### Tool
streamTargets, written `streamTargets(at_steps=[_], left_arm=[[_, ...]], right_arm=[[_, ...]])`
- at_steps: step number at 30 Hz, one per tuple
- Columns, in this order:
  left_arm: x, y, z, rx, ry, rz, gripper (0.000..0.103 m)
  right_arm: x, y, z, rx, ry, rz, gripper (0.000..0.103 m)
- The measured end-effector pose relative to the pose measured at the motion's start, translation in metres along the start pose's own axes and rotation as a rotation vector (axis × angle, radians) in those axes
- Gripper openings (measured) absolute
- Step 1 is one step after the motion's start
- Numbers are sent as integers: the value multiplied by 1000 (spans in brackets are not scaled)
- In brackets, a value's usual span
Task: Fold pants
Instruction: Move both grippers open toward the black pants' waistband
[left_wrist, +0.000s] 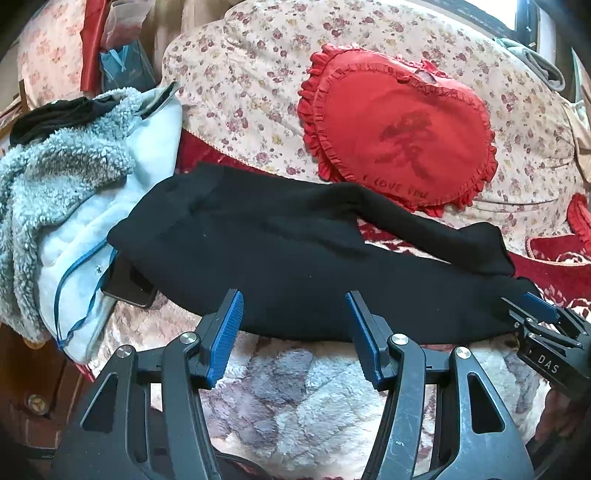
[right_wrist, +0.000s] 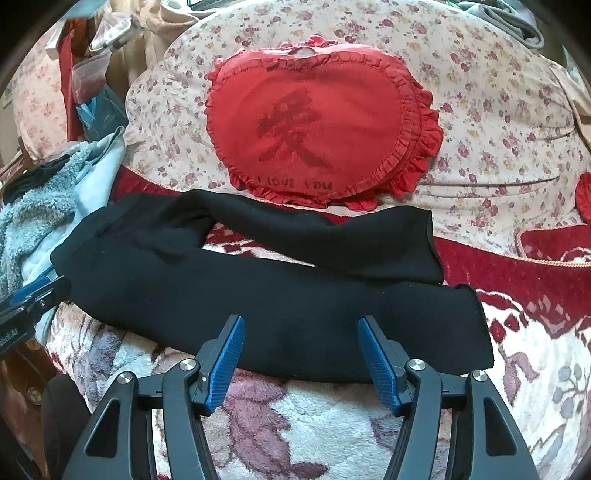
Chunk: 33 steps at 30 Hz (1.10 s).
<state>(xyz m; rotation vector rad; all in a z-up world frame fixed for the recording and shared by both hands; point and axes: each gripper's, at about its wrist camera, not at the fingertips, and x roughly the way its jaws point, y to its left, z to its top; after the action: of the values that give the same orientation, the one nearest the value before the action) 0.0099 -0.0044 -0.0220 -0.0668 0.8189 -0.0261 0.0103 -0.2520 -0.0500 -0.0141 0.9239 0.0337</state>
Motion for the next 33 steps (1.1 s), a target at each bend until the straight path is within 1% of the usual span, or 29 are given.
streamTargets(at_steps=[14,22,33], left_arm=[[17,12,0,-27,34,24,57],[22,14,-1,-41,51,21,57],[23,16,-3,-41,54,19,57]], right_arm=[[15,-3,-1,19,34,6,62],[19,-3,-2,18,47,5,62],[20,-1,-3,18,50,4,62]])
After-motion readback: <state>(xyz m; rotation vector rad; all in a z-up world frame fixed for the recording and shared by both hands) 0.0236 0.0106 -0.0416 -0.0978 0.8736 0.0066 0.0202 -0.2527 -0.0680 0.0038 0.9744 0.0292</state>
